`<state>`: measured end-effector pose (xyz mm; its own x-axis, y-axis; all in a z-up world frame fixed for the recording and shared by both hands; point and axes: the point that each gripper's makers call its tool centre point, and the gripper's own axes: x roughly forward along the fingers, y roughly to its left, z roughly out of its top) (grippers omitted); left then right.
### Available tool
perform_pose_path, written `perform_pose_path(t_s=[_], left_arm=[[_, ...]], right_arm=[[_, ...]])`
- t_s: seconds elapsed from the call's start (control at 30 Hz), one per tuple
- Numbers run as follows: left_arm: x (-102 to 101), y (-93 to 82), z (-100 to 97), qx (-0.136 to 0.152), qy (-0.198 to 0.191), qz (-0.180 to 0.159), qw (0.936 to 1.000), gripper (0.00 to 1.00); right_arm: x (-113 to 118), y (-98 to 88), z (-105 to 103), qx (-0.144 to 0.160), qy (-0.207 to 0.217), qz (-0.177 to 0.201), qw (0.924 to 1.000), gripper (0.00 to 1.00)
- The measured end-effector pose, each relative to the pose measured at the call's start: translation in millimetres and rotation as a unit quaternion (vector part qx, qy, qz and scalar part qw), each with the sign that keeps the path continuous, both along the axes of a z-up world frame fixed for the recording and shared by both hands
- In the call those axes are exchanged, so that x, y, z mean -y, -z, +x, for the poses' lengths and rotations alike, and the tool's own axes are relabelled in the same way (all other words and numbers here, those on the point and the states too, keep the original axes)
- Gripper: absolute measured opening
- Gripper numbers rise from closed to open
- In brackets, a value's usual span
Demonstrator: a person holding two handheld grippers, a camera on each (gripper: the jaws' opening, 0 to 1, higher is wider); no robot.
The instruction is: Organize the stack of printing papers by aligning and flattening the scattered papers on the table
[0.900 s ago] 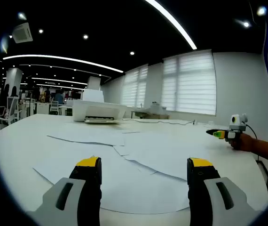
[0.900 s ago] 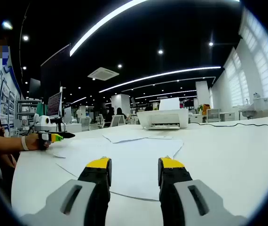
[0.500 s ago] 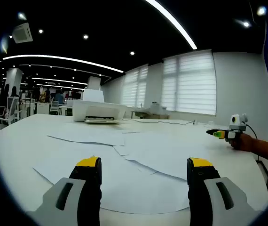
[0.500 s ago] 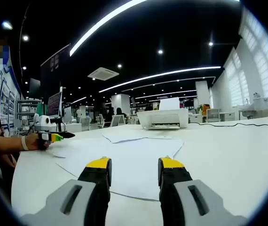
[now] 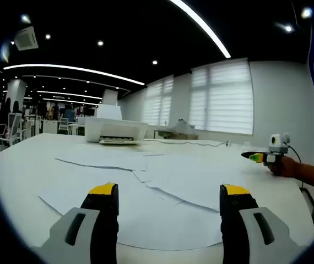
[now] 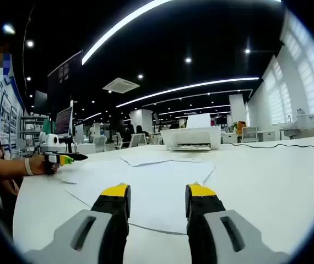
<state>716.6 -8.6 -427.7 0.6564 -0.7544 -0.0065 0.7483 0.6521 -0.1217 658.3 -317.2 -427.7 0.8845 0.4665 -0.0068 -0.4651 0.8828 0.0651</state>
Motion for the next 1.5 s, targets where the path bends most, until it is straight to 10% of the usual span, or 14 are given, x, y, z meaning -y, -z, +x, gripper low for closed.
perform_pose_path(t_s=[0.73,0.9,1.5], left_arm=[[2.5,-3.2,9.4,0.016,0.013,0.006,0.9998,0.79],[3.4,-4.4,8.0,0.014,0.013,0.002,0.9998,0.79],[9.1,-4.9,1.6,0.018,0.017,0.007,0.9997,0.8]], right_arm=[[-1.1,5.7,0.5,-0.01,-0.007,-0.01,0.9999,0.35],[13.7,3.9,2.5,-0.026,0.002,0.038,0.999,0.37],[14.9,16.5,0.6,-0.047,0.006,-0.006,0.9989,0.38]])
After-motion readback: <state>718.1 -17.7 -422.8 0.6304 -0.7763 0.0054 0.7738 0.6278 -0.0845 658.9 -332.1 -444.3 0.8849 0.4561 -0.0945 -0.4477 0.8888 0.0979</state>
